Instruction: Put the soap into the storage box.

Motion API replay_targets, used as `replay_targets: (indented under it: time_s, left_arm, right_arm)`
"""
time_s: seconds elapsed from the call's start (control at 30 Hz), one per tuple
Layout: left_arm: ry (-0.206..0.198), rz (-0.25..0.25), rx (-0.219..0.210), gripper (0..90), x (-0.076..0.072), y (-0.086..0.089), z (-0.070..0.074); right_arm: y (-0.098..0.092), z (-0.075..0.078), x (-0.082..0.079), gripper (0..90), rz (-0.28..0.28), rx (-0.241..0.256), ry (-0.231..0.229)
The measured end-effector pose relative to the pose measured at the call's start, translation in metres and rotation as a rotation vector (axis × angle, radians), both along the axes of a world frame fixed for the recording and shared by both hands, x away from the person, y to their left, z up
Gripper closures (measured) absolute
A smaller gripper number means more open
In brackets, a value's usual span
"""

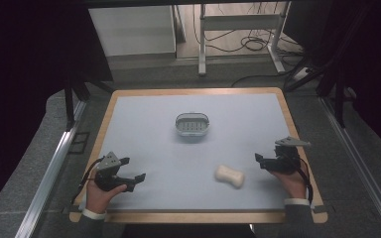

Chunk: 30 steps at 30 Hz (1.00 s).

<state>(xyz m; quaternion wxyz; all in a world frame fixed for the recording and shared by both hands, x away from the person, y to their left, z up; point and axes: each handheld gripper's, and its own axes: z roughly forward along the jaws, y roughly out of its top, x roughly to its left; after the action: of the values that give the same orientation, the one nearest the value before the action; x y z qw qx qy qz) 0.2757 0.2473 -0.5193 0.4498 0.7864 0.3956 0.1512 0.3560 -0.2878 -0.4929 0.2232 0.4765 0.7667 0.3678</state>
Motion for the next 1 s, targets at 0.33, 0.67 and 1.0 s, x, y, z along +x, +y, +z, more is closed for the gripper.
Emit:
replay_targets:
  time_s: [0.33,0.67,1.0]
  left_arm:
    - [0.003,-0.001,0.004,8.8,0.000,-0.001,-0.001]
    - [0.008,0.001,0.004,8.6,-0.001,0.000,0.000]
    - [0.004,0.002,-0.017,8.6,-0.002,0.001,0.002]
  right_arm:
    - [0.007,0.000,-0.001,12.6,0.040,-0.022,-0.012]
    - [0.007,0.006,-0.002,13.0,0.057,-0.013,-0.014]
    - [0.015,0.021,-0.004,15.4,0.113,-0.063,-0.005]
